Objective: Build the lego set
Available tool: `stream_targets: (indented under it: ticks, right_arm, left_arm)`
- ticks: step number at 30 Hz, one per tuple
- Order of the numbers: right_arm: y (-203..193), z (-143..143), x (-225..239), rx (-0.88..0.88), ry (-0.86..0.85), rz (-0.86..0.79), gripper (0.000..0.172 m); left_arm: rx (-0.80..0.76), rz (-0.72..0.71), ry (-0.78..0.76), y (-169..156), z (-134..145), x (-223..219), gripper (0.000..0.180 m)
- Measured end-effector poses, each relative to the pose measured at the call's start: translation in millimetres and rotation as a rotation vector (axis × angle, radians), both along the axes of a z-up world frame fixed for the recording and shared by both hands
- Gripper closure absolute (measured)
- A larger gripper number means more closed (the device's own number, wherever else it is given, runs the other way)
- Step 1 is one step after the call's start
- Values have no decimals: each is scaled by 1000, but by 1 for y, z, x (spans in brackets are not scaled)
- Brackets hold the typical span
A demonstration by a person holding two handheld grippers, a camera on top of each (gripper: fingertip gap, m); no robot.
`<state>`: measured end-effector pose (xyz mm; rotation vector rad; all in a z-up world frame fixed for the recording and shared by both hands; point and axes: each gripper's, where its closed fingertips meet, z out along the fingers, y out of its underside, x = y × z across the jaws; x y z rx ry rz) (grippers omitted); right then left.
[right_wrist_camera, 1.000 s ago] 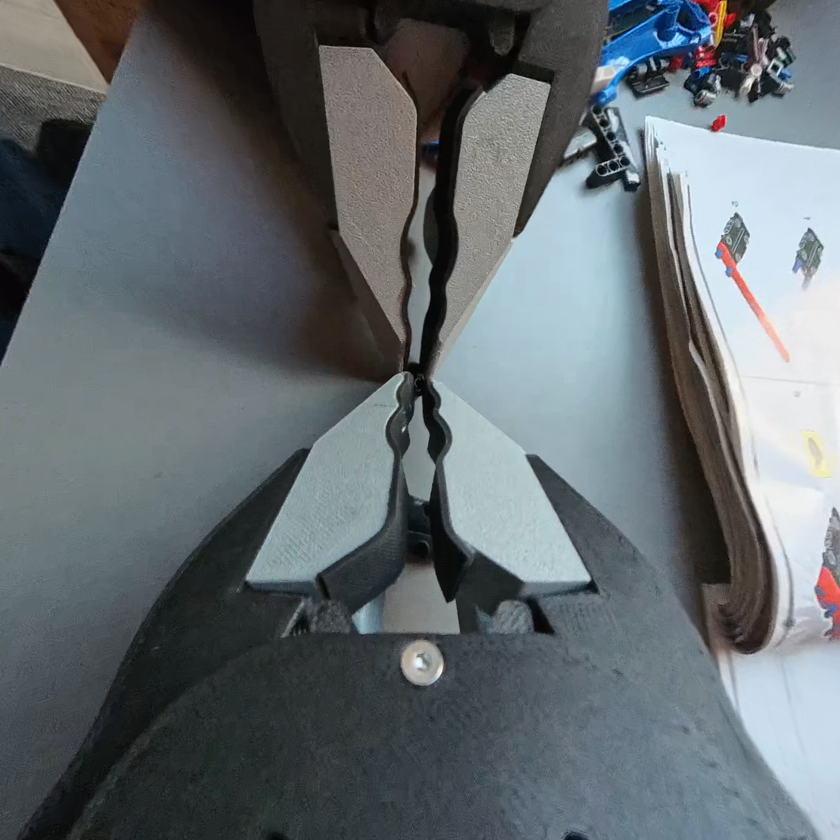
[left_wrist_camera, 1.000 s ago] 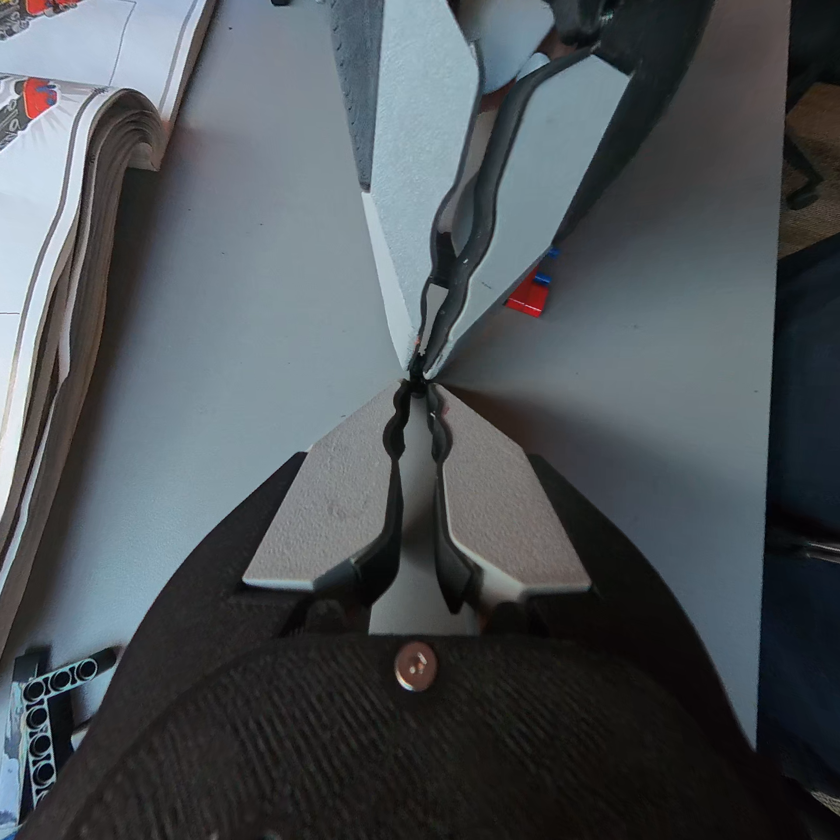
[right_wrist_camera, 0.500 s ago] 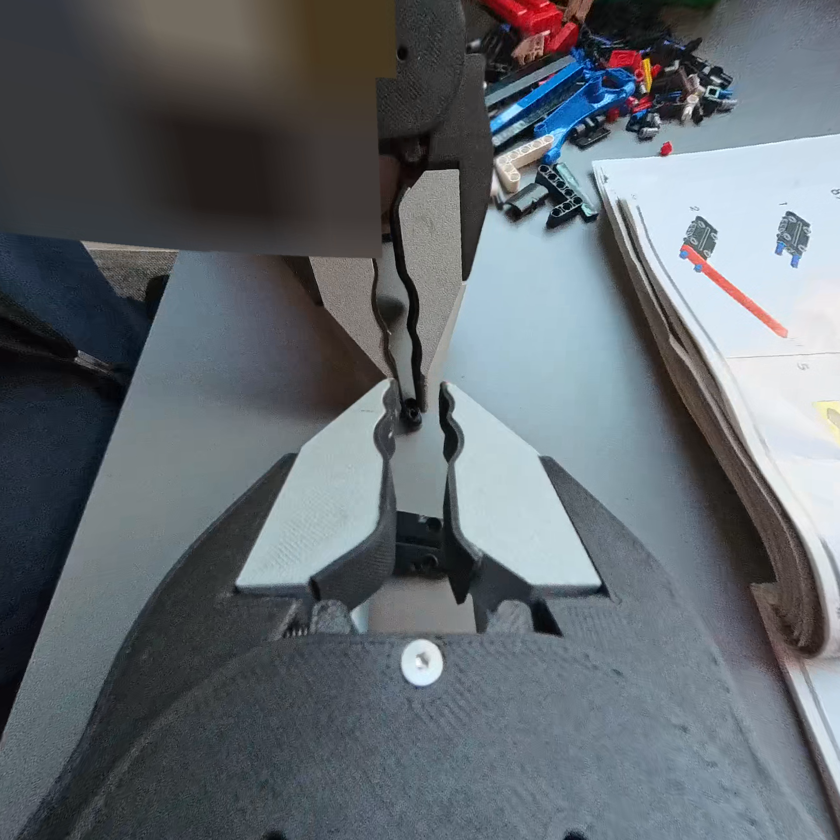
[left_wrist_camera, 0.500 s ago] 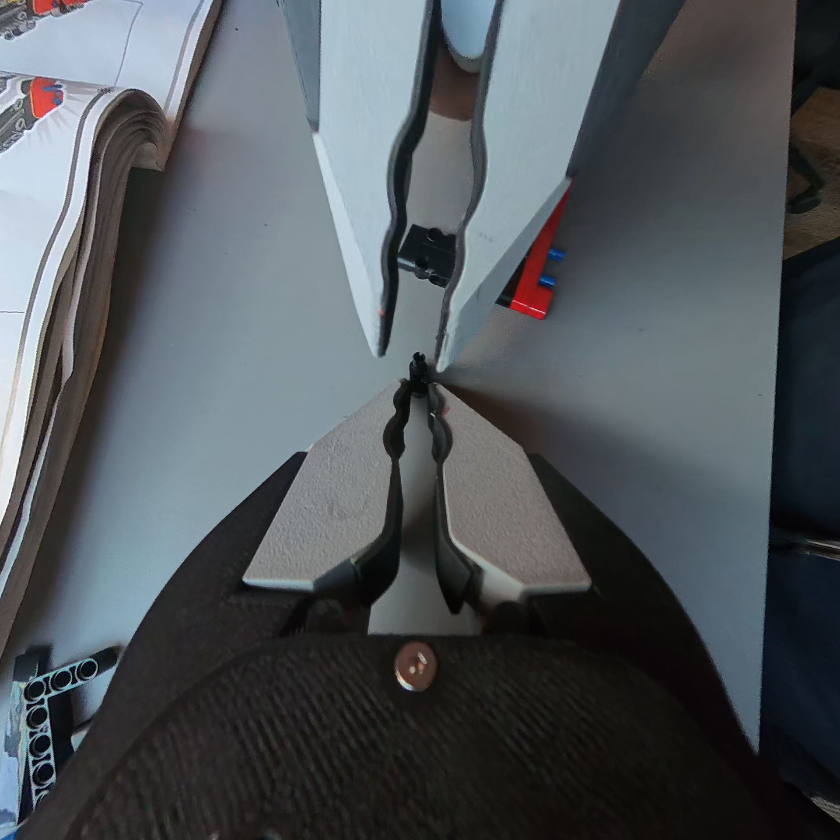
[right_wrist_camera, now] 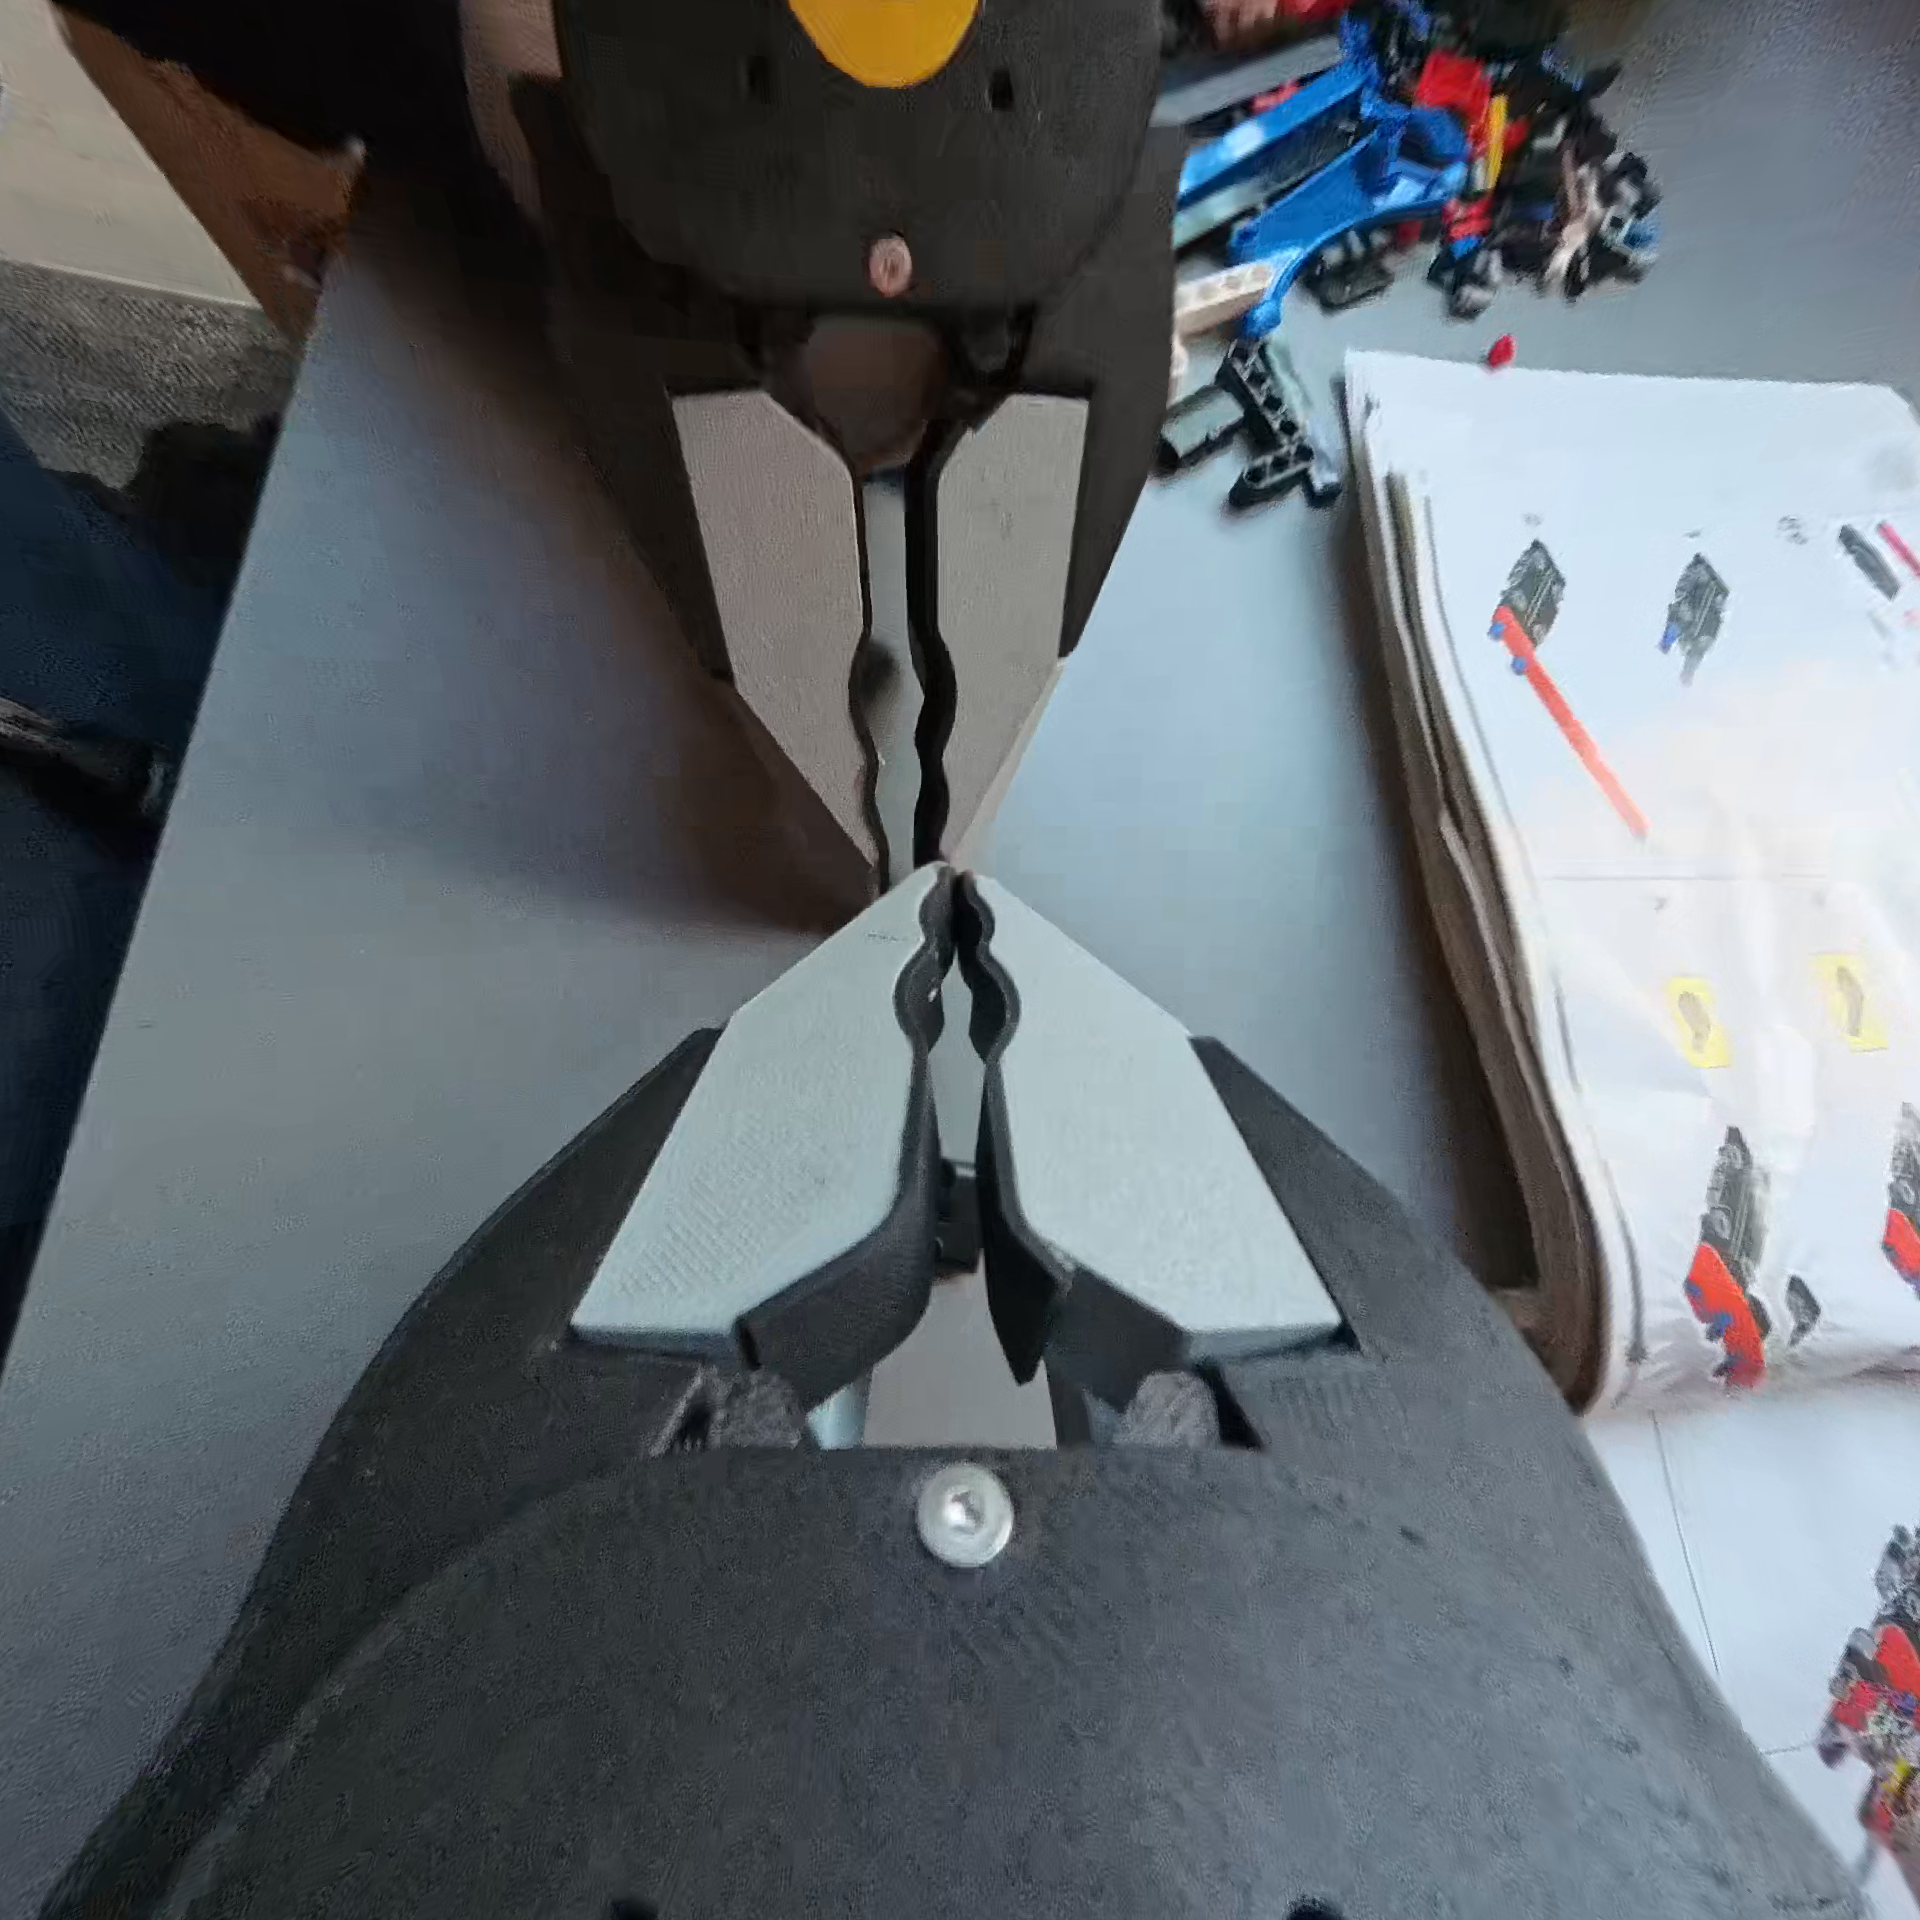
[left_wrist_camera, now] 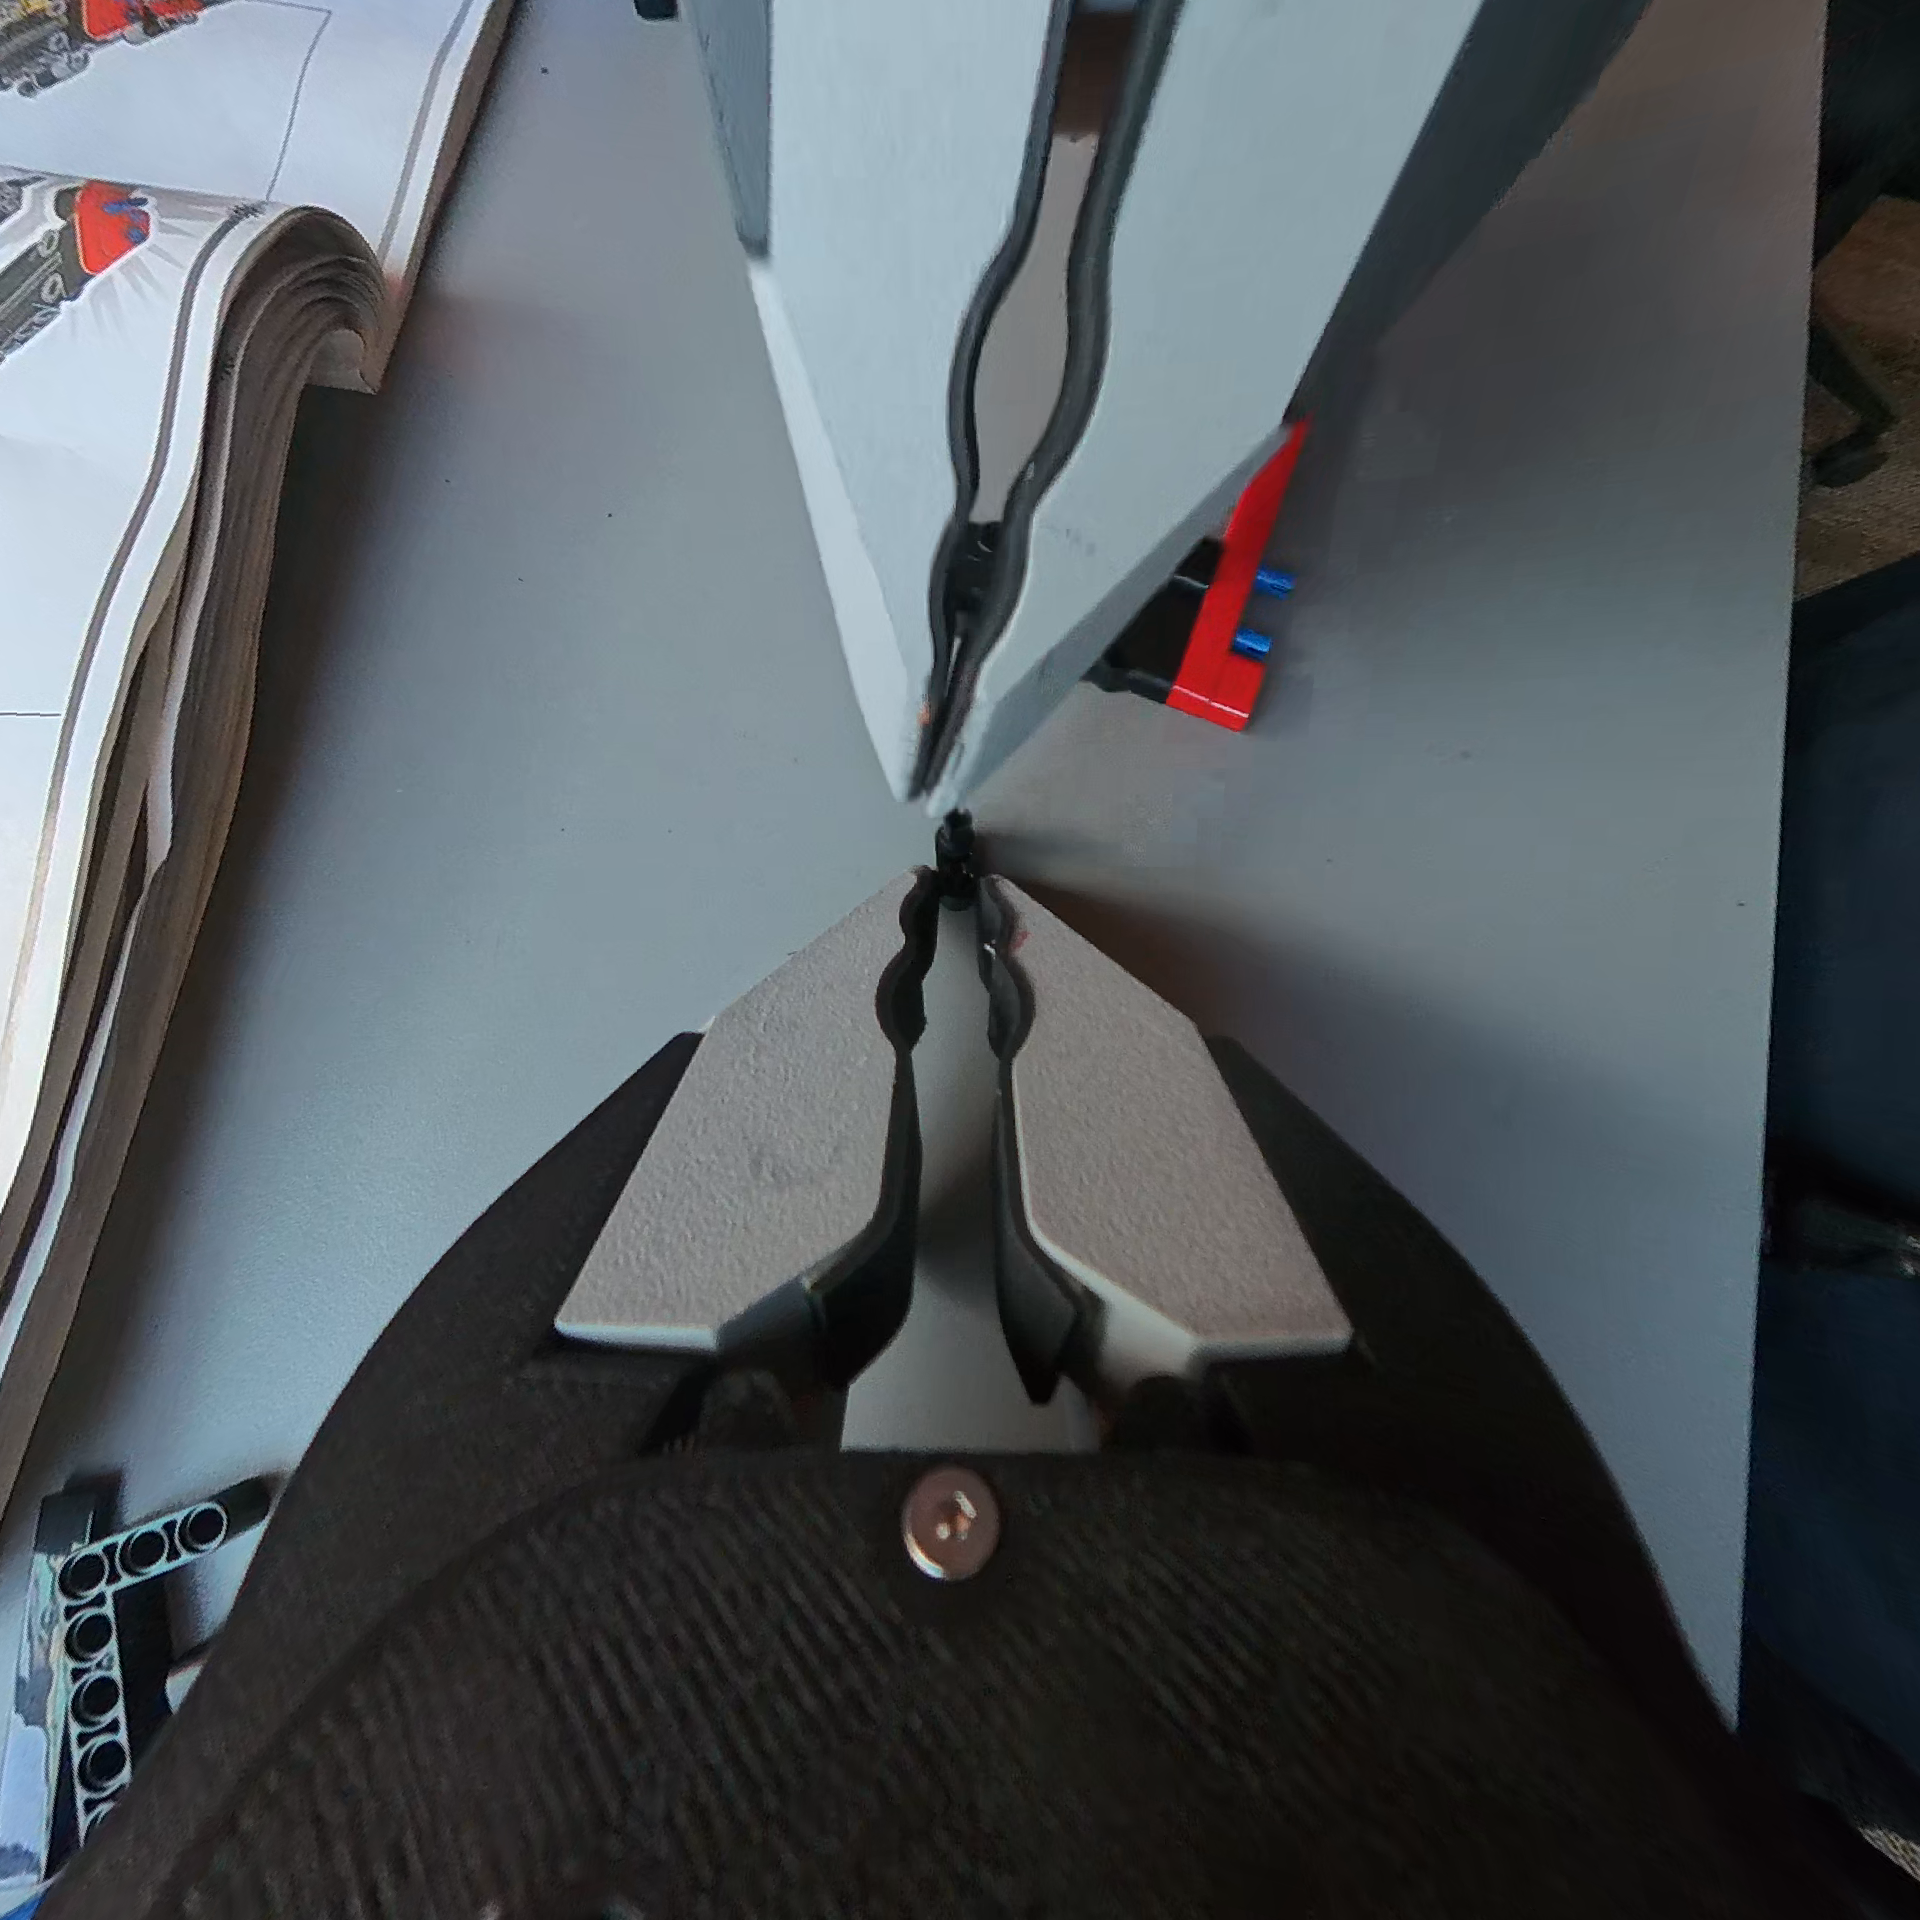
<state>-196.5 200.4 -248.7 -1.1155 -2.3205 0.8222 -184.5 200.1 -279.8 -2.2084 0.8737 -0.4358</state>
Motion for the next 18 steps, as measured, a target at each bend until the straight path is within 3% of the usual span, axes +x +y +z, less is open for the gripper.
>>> stream_targets:
  ticks: [2,5,9,12,18]
  right_arm:
    - [0,2,0,-19,-19,-3,172]
    - [-3,-19,5,28,-59,13,172]
    - [-2,-5,-1,-13,-30,-10,172]
    - [-3,-23,4,40,-60,2,172]
    - [14,14,-7,-96,44,-120,172]
  left_arm:
    - [0,0,0,0,0,0,175]
    - [0,0,0,0,0,0,175]
    - [3,-1,4,0,0,0,175]
    - [-2,-15,-3,-2,0,3,175]
    - [5,-10,6,-1,0,2,175]
